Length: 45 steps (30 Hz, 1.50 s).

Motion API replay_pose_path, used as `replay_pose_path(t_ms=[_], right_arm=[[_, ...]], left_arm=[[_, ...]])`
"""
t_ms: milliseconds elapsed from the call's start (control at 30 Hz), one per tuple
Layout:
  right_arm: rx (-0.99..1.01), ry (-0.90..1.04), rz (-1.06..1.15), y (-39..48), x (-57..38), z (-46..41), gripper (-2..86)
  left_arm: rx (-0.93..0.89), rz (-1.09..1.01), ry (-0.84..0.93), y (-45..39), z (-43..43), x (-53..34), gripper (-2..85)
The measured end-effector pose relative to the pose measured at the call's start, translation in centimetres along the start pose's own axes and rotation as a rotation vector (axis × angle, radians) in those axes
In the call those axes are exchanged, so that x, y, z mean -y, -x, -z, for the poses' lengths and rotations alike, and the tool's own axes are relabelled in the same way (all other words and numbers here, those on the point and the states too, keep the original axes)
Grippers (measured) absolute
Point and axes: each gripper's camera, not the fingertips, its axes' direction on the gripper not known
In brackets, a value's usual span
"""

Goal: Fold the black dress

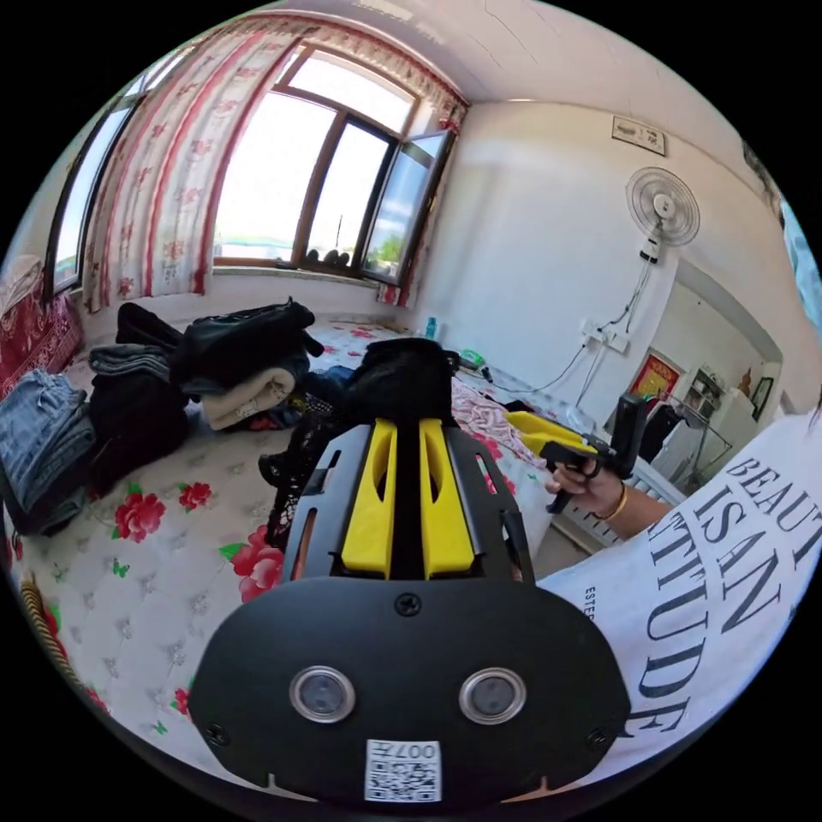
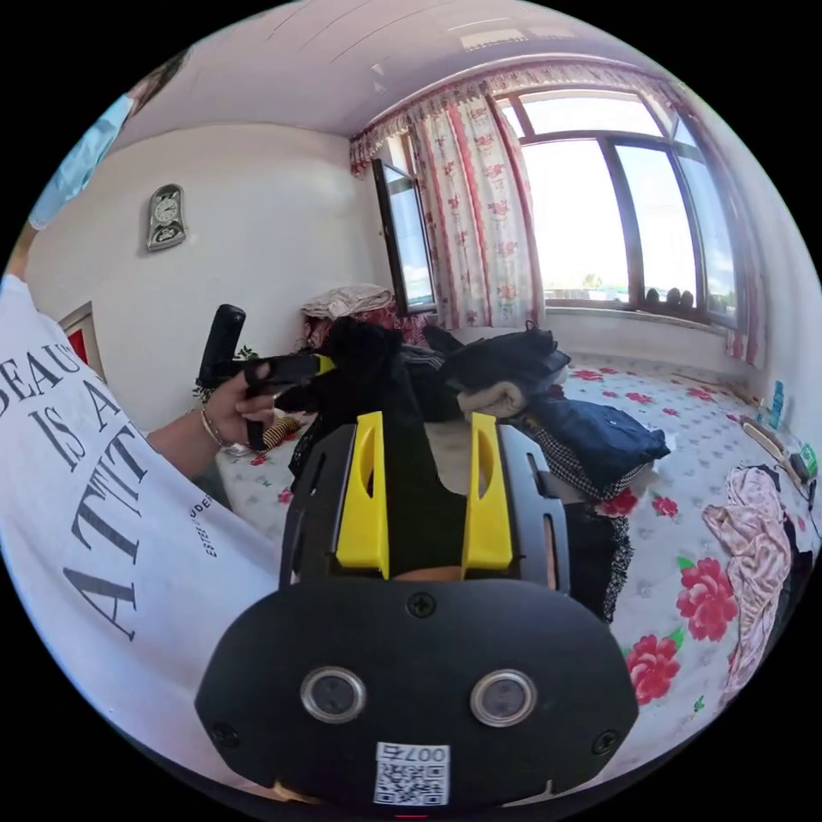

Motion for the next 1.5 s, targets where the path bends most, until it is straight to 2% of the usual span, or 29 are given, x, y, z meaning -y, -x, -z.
replay_pose_path(t_ms=[100,233,300,400,533,667,767,933,1067,1233,1367,1433,1500], right_arm=[[0.047,0.068,0.013,2.5,-0.9,-0.6,10.4],[0.225,0.135,0.106,8.8,-0.5,-4.1,11.1],[0.208,0.143,0.181,11.4,0.1,-5.7,10.5],[0.038,0.194,0.225,13.0,1.6,-7.8,6.6],[0.024,0.038,0.283,11.5,5.4,-2.7,2.5],[0.031,-0.117,0.38,10.4,10.3,5.2,1.3],[-0.065,-0.209,0.371,9.9,13.0,9.5,0.9],[-0.069,-0.333,0.402,10.0,16.6,15.9,0.7],[-0.105,-0.497,0.531,13.0,19.1,20.9,0.6],[-0.01,-0.657,0.544,13.5,21.7,24.8,0.4],[0.015,-0.664,0.551,12.2,25.5,23.2,0.6],[-0.025,-0.601,0.524,10.8,27.9,19.9,0.8],[-0.081,-0.501,0.465,8.5,30.6,14.9,1.2]], left_arm=[[-0.023,0.068,-0.077,0.7,4.1,-1.2,3.7],[-0.045,0.072,-0.111,-0.7,7.0,-2.3,3.7],[-0.09,0.074,-0.149,-1.7,9.2,-2.8,3.7],[-0.107,0.085,-0.204,-2.4,13.0,-3.2,3.8],[-0.007,0.045,-0.219,-2.9,18.1,-4.0,3.8],[-0.049,-0.005,-0.217,-3.4,22.1,-5.7,1.8],[0.007,0.015,-0.241,-4.1,24.3,-6.7,-0.2],[-0.072,-0.031,-0.398,-6.5,30.1,-5.8,-0.8],[0.074,-0.252,-0.541,-13.5,36.3,-2.2,-0.8],[0.213,-0.475,-0.742,-19.7,40.5,0.5,-0.8],[0.276,-0.469,-0.794,-18.7,40.2,4.6,-0.7],[0.319,-0.398,-0.765,-16.2,38.5,7.3,-0.6],[0.417,-0.278,-0.646,-10.9,34.0,11.8,0.1]])
